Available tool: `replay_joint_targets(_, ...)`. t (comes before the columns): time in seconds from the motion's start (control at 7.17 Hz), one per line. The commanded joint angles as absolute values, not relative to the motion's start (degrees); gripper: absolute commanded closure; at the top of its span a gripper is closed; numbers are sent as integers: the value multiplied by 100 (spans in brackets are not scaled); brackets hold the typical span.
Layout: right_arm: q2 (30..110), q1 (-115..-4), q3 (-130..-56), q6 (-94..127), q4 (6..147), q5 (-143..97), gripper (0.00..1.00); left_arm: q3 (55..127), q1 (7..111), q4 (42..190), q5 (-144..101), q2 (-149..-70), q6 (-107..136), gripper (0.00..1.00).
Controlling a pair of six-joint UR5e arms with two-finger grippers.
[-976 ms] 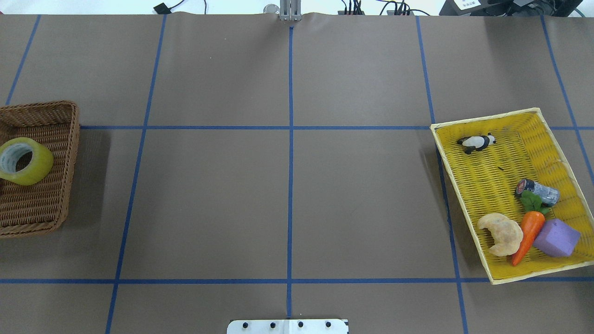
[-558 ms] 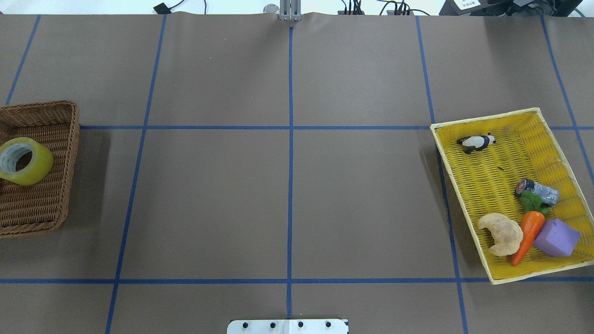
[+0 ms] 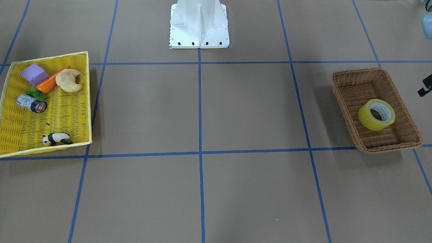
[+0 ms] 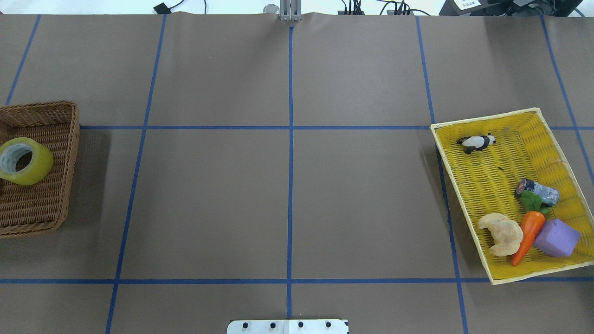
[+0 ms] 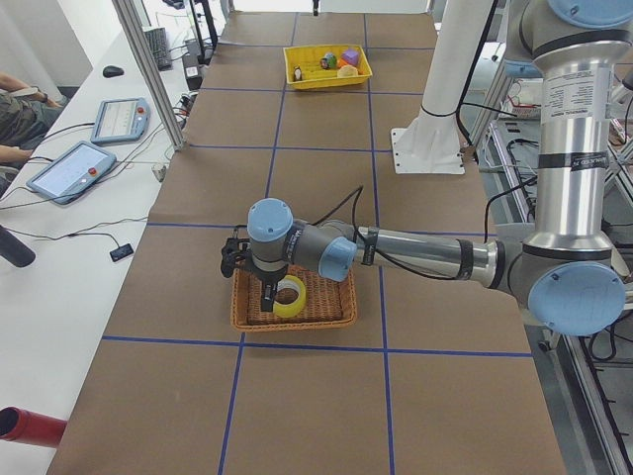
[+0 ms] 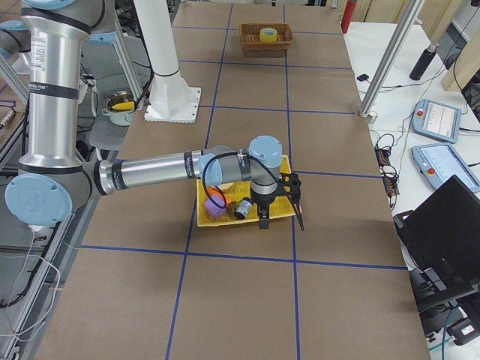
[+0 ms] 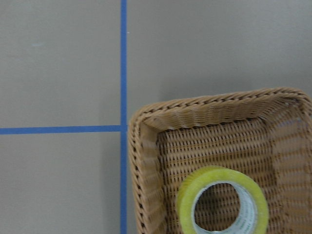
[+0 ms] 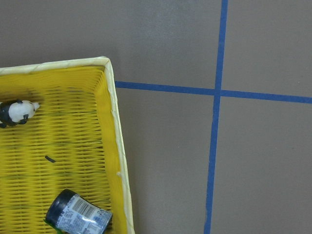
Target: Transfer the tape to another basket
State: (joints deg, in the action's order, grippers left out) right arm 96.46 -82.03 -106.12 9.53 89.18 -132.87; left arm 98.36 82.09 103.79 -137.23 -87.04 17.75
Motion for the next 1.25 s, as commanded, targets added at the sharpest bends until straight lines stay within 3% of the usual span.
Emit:
replay_joint_targets(0.0,9676,-8200,-10582,984,8912,-13367,0,9722,8209,10058,-13720,-8779,1784,2)
replay_joint_targets(1.12,9756,-8358,-10565,958,8956,-13570,0,9404,8061,9527,-13450,-9141,1574,2)
